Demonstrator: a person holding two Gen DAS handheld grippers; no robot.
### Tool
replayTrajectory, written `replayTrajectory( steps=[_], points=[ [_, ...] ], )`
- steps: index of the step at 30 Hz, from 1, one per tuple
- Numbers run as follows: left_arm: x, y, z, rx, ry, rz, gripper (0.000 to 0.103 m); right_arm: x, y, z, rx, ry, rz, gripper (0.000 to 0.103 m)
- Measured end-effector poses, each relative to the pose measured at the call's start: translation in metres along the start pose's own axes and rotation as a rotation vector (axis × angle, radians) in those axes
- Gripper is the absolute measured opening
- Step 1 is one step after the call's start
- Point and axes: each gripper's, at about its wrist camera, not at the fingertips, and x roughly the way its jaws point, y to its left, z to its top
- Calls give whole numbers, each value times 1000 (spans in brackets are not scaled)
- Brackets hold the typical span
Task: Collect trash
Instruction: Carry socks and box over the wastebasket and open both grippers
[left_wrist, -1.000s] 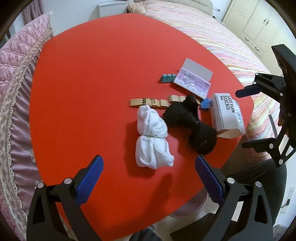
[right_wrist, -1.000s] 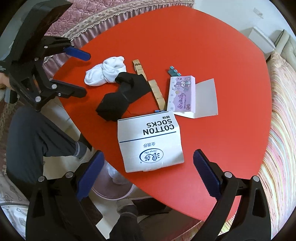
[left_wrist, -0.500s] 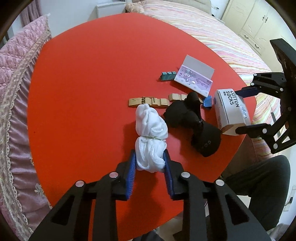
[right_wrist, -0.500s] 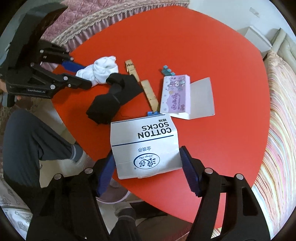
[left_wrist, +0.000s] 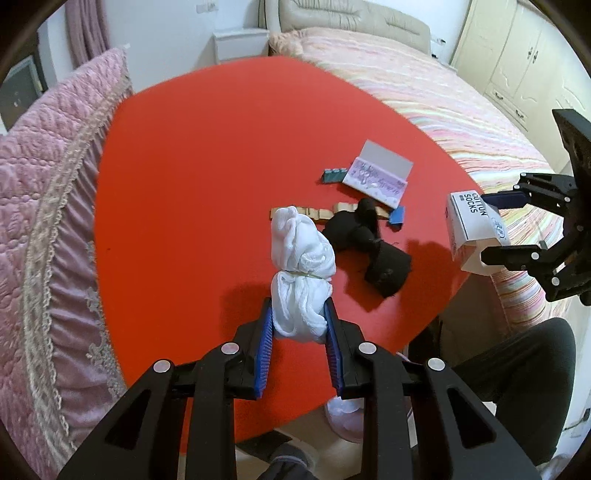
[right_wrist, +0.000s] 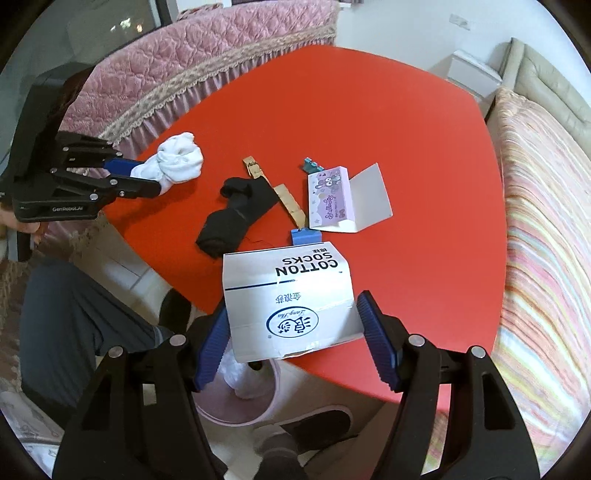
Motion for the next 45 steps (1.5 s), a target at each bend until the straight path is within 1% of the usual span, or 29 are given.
replayTrajectory(
  steps=[3,10,17,23,32,38,45],
  points=[
    [-11,-10,-7,15,-22,10,26,-10,6,-11,17,-21,-10,67],
    [-32,-29,-29,11,-66,1,26,-32,17,-37,59,-69,-8,67],
    [-38,-50,-55,4,-71,-38,26,-39,38,-67,76,-84,2,67],
    [-35,-67,-78,6,-53,-61,26,-36,56,-91,95,-74,19,67],
    [-24,-83,-110,2,-2,-96,26,-15,76,-122,120,-23,62,67],
    [-14,-92,-126,4,37,-118,26,-3,86,-135,126,8,90,67],
    [-10,-94,-133,7,53,-140,26,2,89,-137,121,22,104,67]
  ],
)
